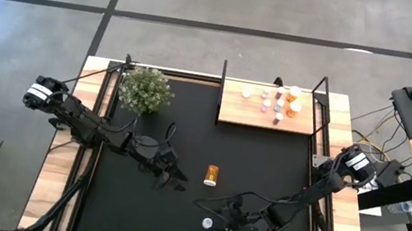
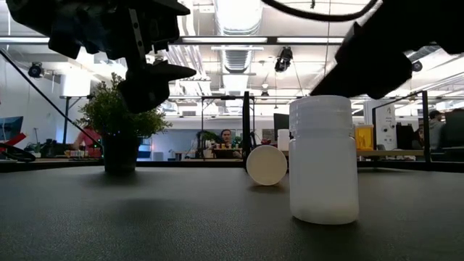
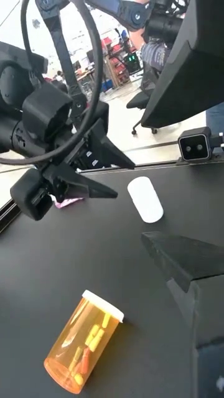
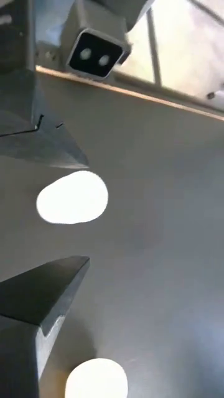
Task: Pick and place medicine bottles onto shelf by color
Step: Put the left white pill bottle on the shelf aligned with the other white pill bottle
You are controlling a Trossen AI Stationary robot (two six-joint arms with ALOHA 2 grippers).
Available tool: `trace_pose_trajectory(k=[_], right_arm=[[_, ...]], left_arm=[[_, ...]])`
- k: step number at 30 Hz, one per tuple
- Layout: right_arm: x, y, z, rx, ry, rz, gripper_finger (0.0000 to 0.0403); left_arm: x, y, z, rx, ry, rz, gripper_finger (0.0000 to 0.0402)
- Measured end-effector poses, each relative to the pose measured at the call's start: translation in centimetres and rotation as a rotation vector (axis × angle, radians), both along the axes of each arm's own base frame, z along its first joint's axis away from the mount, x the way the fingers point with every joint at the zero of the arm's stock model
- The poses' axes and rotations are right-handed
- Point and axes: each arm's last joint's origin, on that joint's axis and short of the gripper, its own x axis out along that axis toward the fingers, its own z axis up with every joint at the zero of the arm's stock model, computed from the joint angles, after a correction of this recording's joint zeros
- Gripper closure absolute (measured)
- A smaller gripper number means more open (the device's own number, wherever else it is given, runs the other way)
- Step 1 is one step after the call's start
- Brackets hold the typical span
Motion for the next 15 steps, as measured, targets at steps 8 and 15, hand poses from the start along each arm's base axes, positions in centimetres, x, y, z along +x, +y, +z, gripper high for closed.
trace_pose_trajectory(k=[8,15], right_arm=[[1.8,1.2,-1.7,-0.053,-0.040,0.051,0.0170],[3.1,2.0,-2.1,-0.069,-0.048,0.058,0.0172]], left_arm=[[0.0,0.0,-0.1,0.002,0.007,0.001,0.0130],[0.0,0.0,-0.1,0.004,0.010,0.001,0.0130]])
